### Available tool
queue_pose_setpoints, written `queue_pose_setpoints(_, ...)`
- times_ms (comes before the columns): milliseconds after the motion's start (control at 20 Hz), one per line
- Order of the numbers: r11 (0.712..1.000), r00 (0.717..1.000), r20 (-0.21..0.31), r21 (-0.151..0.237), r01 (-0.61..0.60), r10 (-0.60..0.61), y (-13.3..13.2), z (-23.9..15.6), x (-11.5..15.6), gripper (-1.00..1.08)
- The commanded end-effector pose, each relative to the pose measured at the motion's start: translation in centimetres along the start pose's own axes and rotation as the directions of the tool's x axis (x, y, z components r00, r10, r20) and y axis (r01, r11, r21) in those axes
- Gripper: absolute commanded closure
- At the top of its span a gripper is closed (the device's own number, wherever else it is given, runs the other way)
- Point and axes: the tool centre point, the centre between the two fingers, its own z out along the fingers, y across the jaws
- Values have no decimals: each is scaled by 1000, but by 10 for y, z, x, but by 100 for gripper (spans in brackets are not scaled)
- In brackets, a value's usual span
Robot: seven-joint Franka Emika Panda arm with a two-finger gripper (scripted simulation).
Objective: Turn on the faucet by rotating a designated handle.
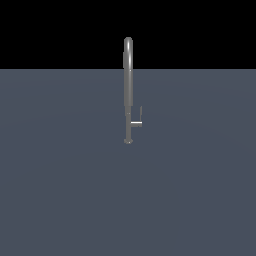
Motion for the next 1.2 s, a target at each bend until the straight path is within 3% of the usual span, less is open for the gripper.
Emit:
queue_pose_setpoints(0,1000,1000,0,0,0,0,0,0,0,108)
queue_pose_setpoints(600,998,998,49,45,-47,45,-3,3,20,108)
queue_pose_setpoints(1150,971,970,189,153,-183,153,-7,17,74,108)
